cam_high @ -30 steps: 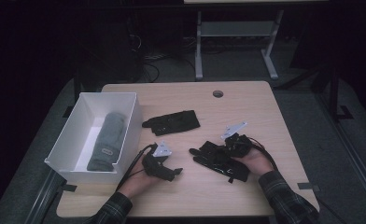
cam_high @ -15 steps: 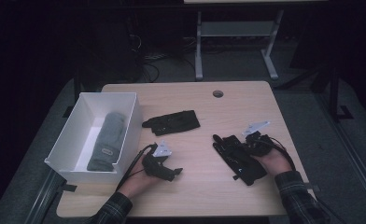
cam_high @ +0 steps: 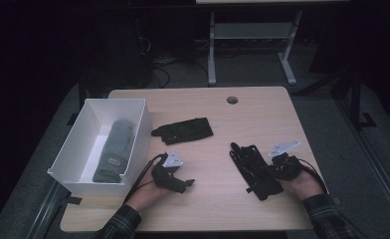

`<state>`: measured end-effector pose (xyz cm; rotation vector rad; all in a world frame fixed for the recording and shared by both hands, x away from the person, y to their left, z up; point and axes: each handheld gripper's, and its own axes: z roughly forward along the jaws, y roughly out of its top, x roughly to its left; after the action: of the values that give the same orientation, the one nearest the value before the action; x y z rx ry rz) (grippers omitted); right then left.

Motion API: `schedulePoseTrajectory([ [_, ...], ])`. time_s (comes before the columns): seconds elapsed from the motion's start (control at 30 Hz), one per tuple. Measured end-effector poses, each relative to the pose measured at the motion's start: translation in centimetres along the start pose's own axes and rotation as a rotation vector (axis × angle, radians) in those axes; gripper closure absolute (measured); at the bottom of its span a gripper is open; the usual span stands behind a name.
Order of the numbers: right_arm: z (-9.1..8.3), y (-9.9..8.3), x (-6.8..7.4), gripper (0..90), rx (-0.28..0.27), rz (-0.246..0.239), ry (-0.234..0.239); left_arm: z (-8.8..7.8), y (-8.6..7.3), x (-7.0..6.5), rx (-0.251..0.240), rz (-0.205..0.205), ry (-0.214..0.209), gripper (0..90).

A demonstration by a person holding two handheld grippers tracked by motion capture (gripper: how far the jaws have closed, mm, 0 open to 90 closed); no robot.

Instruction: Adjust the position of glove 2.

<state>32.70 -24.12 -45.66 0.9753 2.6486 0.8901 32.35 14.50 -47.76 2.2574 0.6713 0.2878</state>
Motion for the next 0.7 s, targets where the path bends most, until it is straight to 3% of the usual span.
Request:
schedulePoseTrajectory([
  [0.37, 0.8, 1.0, 3.5, 90.0, 0.021, -0.081, 0.097, 0.0, 0.0, 0.0, 0.0, 0.002, 0.001, 12.8],
  [0.43, 0.8, 0.9, 4.0, 90.0, 0.019, -0.094, 0.096, 0.0, 0.0, 0.0, -0.001, -0.003, 0.0, 12.8],
  [0.53, 0.6, 0.9, 4.0, 87.6, 0.006, -0.1, 0.098, 0.0, 0.0, 0.0, 0.0, -0.003, 0.0, 12.8],
  [0.6, -0.1, 0.9, 3.6, 85.6, -0.032, -0.087, 0.097, 0.0, 0.0, 0.0, 0.0, -0.003, 0.0, 12.8],
  [0.7, -1.2, 0.3, 2.9, 70.6, -0.096, -0.053, 0.051, 0.0, 0.0, -0.1, -0.001, -0.007, -0.002, 12.8],
])
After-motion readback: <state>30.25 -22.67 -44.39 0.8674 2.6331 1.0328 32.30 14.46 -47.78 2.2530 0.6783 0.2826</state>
